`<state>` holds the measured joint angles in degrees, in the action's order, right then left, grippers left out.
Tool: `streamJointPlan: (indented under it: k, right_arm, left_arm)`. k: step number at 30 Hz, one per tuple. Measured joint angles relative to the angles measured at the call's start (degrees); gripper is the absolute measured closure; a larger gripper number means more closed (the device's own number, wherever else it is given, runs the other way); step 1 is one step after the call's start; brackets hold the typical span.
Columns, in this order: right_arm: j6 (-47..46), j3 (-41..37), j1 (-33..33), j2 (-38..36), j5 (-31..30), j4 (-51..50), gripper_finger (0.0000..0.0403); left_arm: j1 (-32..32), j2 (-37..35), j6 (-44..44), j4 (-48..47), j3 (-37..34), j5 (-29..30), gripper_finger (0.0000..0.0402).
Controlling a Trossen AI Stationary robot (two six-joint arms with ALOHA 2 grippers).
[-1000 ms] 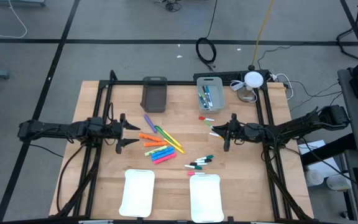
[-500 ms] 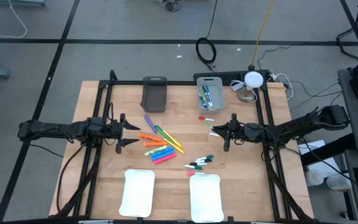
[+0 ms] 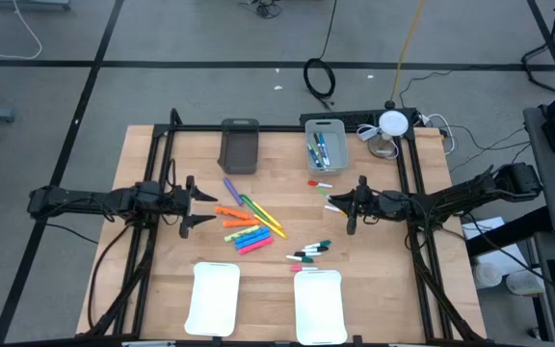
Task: Pick & Place Markers
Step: Put the green marker pen into the gray bin
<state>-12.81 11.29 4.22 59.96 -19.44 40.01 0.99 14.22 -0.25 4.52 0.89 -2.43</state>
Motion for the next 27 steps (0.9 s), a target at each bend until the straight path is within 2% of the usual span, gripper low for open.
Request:
streamJointPlan:
  k: [5, 7, 12, 14, 21, 24, 27]
  right_arm:
    - [-0.01, 0.0, 0.04, 0.02, -2.02, 0.28, 0.0386]
    - [-0.05, 0.0, 0.01, 0.02, -7.24, 1.52, 0.0386]
    - [0.47, 0.0, -1.08, 0.02, -26.74, 6.85, 0.0386]
    - [1.25, 0.0, -2.2, 0.02, -30.49, 9.08, 0.0385]
    - [8.8, 4.7, -5.58, 0.02, -27.09, 9.09, 0.0385]
    - [11.14, 9.63, -8.1, 0.02, -28.58, 2.59, 0.0385]
    - [9.24, 14.83, -11.79, 0.77, -28.2, -7.15, 0.0385]
  left_arm:
    - [-0.02, 0.01, 0.0, 0.01, 0.0, 0.01, 0.0151]
    - [0.0, 0.0, 0.0, 0.02, 0.0, 0.01, 0.0151]
    - [0.0, 0.0, 0.0, 0.0, 0.0, 0.01, 0.0151]
    - [-0.02, 0.0, 0.0, 0.0, 0.0, -0.01, 0.0151]
    - [0.0, 0.0, 0.0, 0.0, -0.02, 0.01, 0.0151]
    - [0.0, 0.0, 0.0, 0.0, -0.02, 0.01, 0.0151]
    - [0.0, 0.01, 0.0, 0.0, -0.02, 0.01, 0.0151]
